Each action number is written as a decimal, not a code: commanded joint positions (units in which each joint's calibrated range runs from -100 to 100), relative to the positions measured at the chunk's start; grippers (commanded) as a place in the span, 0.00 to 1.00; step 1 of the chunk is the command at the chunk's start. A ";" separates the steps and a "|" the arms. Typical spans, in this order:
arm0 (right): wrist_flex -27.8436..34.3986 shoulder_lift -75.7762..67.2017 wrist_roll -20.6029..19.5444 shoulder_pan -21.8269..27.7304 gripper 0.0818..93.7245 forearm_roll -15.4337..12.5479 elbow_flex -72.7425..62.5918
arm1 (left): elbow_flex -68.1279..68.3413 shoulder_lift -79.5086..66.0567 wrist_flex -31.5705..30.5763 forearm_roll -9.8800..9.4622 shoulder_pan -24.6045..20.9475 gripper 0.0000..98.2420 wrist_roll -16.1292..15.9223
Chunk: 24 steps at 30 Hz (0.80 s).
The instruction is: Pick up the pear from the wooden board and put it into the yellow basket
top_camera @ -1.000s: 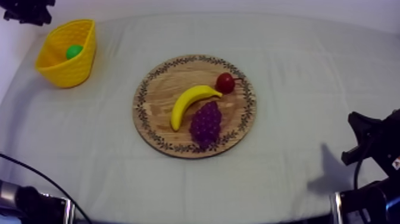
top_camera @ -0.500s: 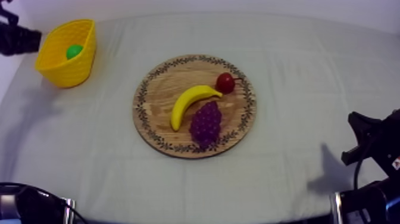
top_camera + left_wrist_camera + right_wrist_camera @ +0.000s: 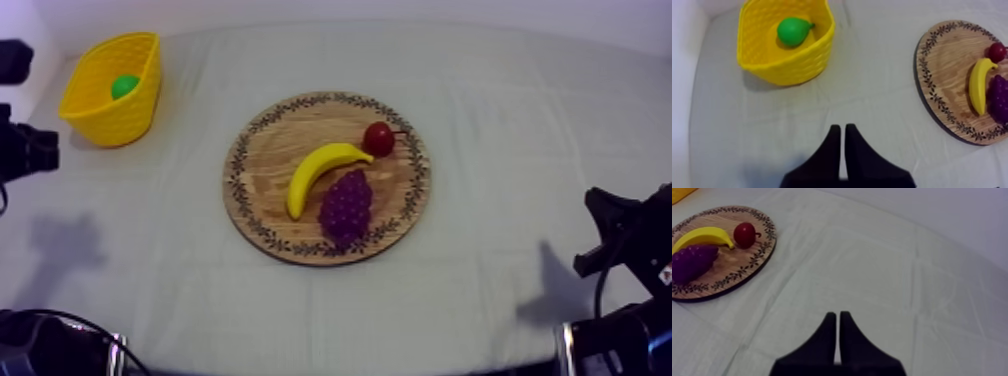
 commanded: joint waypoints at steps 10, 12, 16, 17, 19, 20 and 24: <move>0.04 -0.04 0.00 0.00 0.00 -0.01 -0.05 | 18.11 -29.74 -5.69 2.56 0.28 0.00 -7.16; 0.04 -0.04 0.00 0.00 0.00 -0.01 -0.05 | 20.59 -33.79 -5.53 2.54 0.23 0.00 -7.82; 0.04 -0.04 0.00 0.00 0.00 -0.01 -0.05 | 23.29 -39.81 -5.94 2.47 0.01 0.00 -7.65; 0.04 -0.04 0.00 0.00 0.00 -0.01 -0.05 | 23.58 -40.81 -6.10 2.40 -0.11 0.00 -7.32; 0.04 -0.04 0.00 0.00 0.00 -0.01 -0.05 | 24.37 -42.61 -6.69 2.30 -0.35 0.00 -7.30; 0.04 -0.04 0.00 0.00 0.00 -0.01 -0.05 | 24.98 -43.22 -7.55 2.46 -0.43 0.00 -7.96; 0.04 -0.04 0.00 0.00 0.00 -0.01 -0.05 | 31.68 -44.26 -14.37 2.53 -0.46 0.02 -8.51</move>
